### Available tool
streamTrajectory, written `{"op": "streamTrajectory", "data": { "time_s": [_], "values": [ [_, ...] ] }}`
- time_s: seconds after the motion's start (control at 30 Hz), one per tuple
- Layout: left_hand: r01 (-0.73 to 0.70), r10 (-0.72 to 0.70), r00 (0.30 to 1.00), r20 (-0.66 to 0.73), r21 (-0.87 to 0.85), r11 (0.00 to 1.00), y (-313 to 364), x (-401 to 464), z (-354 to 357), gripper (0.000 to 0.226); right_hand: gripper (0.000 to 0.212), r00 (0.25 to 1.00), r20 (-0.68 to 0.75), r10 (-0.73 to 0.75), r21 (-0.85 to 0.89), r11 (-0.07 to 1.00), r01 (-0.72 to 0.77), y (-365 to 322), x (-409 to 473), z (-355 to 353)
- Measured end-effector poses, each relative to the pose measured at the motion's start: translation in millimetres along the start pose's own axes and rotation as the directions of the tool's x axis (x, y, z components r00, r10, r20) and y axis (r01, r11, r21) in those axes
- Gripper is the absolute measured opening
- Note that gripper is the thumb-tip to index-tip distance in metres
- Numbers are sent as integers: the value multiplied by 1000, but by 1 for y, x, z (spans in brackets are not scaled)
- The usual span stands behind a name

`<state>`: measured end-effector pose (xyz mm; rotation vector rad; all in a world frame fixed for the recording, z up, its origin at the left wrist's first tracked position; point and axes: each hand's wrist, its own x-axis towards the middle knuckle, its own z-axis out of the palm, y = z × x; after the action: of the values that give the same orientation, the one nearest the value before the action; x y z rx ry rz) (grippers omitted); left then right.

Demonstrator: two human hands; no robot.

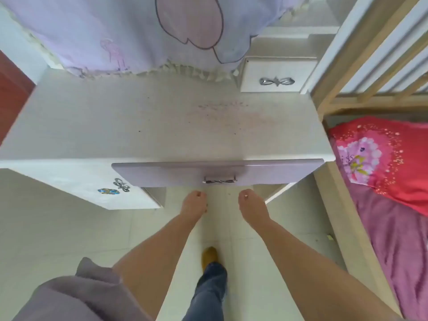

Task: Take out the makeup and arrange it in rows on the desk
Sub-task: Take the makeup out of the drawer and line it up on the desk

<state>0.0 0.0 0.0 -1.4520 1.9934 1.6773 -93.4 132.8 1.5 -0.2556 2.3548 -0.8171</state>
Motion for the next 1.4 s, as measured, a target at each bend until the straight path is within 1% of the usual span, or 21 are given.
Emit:
{"op": "streamTrajectory", "data": {
  "time_s": [0.03, 0.07, 0.13, 0.17, 0.2, 0.27, 0.37, 0.43, 0.5, 0.63, 0.77, 0.87, 0.93, 1.07, 1.23, 1.33, 1.4],
  "values": [
    [39, -39, 999, -2, -76, 996, 7, 18, 1, 20, 28, 998, 4, 69, 116, 991, -69, -4, 21, 7],
    [73, -73, 997, 9, -138, 988, 15, 32, 2, 21, 31, 991, 39, 125, 214, 968, -131, -8, 38, 12],
    [152, -147, 988, 40, -249, 956, 25, 54, 5, 27, 34, 961, 134, 242, 377, 884, -275, -20, 61, 21],
    [182, -169, 983, 66, -305, 935, 27, 62, 7, 30, 34, 945, 176, 275, 453, 830, -326, -22, 70, 25],
    [210, -191, 978, 90, -347, 914, 25, 69, 12, 31, 34, 933, 209, 294, 505, 784, -361, -24, 74, 28],
    [257, -227, 966, 122, -422, 870, 20, 76, 19, 29, 33, 924, 212, 318, 556, 738, -382, -22, 78, 31],
    [262, -245, 964, 103, -520, 813, 15, 79, 25, 21, 27, 930, 148, 337, 593, 722, -356, -16, 82, 39],
    [255, -253, 964, 81, -544, 799, 12, 75, 26, 16, 23, 925, 125, 358, 630, 692, -353, -16, 79, 41],
    [254, -260, 963, 69, -550, 796, 7, 66, 29, 15, 25, 917, 128, 377, 645, 671, -366, -14, 72, 43],
    [263, -285, 958, 42, -535, 803, -11, 37, 40, 17, 29, 919, 159, 362, 630, 679, -377, 5, 44, 43],
    [273, -309, 951, 21, -525, 806, -36, 5, 52, 18, 30, 905, 240, 352, 624, 658, -422, 30, 13, 43],
    [272, -308, 951, 13, -505, 819, -49, -11, 60, 19, 25, 892, 287, 349, 636, 627, -450, 44, -3, 44],
    [254, -294, 956, 2, -506, 824, -51, -14, 62, 18, 24, 895, 290, 339, 642, 625, -445, 48, -5, 44],
    [220, -281, 959, -45, -508, 832, -55, -13, 67, 19, 24, 912, 266, 313, 626, 663, -410, 50, -5, 47],
    [157, -255, 959, -124, -514, 843, -61, -13, 75, 21, 23, 913, 241, 329, 667, 627, -402, 53, -9, 52],
    [129, -245, 953, -179, -495, 859, -71, -16, 79, 24, 22, 909, 243, 339, 661, 628, -411, 59, -16, 56],
    [129, -254, 948, -191, -501, 856, -79, -19, 82, 25, 23, 902, 246, 355, 654, 626, -425, 65, -22, 61]
  ]
}}
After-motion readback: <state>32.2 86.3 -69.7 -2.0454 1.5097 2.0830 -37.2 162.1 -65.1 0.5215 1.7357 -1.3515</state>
